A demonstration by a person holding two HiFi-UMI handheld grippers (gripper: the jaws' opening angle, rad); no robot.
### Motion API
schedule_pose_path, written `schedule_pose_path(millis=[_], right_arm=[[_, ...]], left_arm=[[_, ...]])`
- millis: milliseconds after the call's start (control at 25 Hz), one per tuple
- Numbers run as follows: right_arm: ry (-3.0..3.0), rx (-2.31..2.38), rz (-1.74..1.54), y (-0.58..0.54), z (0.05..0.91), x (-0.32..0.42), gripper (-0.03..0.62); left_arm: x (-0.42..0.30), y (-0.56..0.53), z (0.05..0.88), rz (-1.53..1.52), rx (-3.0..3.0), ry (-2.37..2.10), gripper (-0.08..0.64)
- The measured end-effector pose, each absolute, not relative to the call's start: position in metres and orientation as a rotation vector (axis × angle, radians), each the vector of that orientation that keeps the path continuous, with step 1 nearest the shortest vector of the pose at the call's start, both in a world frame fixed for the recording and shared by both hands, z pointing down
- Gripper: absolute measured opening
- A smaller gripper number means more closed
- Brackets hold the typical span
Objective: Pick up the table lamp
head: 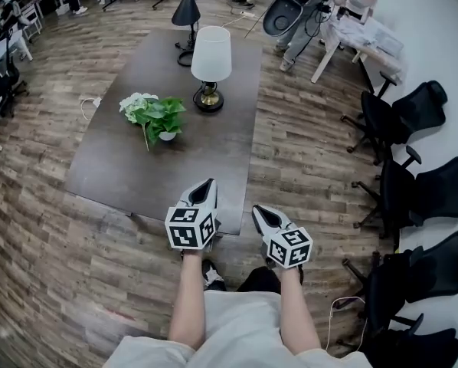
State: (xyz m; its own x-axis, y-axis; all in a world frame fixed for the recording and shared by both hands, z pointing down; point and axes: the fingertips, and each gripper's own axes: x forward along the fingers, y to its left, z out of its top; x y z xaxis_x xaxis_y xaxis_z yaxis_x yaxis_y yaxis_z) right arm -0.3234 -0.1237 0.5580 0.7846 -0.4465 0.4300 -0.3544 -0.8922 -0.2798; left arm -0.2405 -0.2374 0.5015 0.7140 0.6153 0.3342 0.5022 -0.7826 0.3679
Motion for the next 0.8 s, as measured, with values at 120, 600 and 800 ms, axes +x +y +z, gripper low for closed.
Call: schedule_pose_path(millis=[120, 600, 800], right_arm=[[0.592, -2.741, -0.725, -0.106, 0.566, -0.323, 0.026], [0.730, -2.604, -0.751, -0.053, 0.575, -0.268, 0.026], [0.784, -2.585, -0.749, -0.010, 0.571, -0.244, 0.026]], left_arm=[[-0.245, -0.222, 0.515, 0.710, 2.716, 0.928, 0.000], [-0.218, -0.156, 0.515, 0.737, 2.857, 0.908, 0.000], [-0.200, -0.127, 0.512, 0.722, 2.879, 0.788, 0.000]])
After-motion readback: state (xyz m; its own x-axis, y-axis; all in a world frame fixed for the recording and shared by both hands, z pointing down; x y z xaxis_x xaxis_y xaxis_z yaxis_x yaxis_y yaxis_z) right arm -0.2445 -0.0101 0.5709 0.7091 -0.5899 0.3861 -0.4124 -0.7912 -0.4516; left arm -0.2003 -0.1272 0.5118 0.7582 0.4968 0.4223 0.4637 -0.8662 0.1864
